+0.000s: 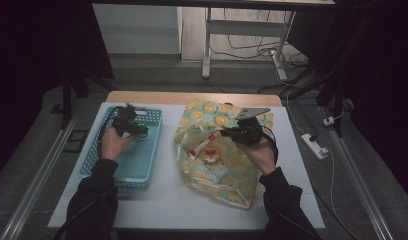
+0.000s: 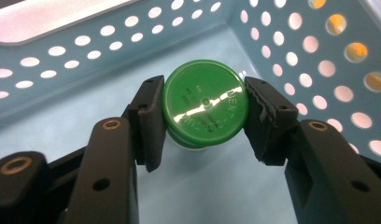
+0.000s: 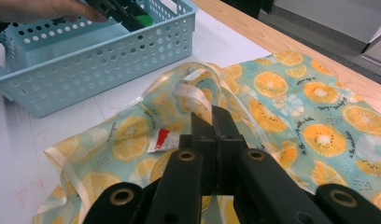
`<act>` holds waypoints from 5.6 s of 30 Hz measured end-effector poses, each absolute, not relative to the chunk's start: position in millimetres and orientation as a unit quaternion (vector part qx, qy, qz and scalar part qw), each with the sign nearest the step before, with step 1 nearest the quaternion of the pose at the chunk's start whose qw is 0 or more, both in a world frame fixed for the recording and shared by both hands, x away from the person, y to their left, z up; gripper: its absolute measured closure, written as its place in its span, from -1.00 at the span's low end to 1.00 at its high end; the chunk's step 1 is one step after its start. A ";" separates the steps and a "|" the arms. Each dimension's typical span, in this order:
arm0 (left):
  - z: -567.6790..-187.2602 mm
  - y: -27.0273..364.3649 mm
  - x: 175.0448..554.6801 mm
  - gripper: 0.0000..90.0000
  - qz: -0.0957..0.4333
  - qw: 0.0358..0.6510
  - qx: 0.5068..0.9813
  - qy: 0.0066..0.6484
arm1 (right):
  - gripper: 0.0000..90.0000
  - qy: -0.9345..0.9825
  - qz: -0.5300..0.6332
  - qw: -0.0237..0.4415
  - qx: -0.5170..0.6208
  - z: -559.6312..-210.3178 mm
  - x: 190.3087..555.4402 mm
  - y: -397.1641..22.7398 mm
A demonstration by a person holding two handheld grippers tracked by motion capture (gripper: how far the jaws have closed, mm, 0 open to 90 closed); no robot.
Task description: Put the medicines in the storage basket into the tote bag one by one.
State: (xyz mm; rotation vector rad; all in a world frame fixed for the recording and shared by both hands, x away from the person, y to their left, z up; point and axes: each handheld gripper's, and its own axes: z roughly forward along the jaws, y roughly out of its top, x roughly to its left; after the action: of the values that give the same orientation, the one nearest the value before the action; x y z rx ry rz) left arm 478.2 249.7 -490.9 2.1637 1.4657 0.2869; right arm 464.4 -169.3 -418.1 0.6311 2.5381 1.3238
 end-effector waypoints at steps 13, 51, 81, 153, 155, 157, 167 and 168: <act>-468.4 248.6 464.2 0.16 0.114 0.278 0.794 0.528 | 1.00 0.860 0.450 0.106 0.214 -417.7 464.2 -169.5; -418.8 191.9 409.7 0.16 0.097 0.353 0.836 0.410 | 1.00 0.858 0.454 0.107 0.213 -416.9 463.7 -169.8; -421.6 99.0 412.4 0.16 0.043 0.368 0.873 0.318 | 1.00 0.857 0.458 0.109 0.212 -414.4 462.5 -170.4; -458.4 31.6 462.6 -0.35 0.046 0.365 0.872 0.322 | 1.00 0.857 0.455 0.109 0.216 -416.5 465.2 -172.7; -456.4 33.4 459.9 -0.40 0.041 0.370 0.872 0.319 | 1.00 0.856 0.457 0.110 0.216 -416.3 465.2 -173.1; -455.3 34.1 456.8 -0.48 0.039 0.369 0.873 0.318 | 1.00 0.856 0.456 0.110 0.217 -416.0 465.2 -173.5; -448.6 42.1 438.7 -0.79 0.035 0.379 0.873 0.306 | 1.00 0.856 0.457 0.109 0.215 -415.8 464.6 -172.8; -448.3 43.0 437.3 -0.82 0.032 0.383 0.871 0.306 | 1.00 0.857 0.456 0.109 0.215 -415.8 464.4 -172.6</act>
State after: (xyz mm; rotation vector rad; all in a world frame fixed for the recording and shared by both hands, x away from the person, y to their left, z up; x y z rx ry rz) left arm 437.3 43.0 -448.3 2.2207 0.7809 0.0814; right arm 464.4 -172.6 -415.8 0.6311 2.5194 1.3415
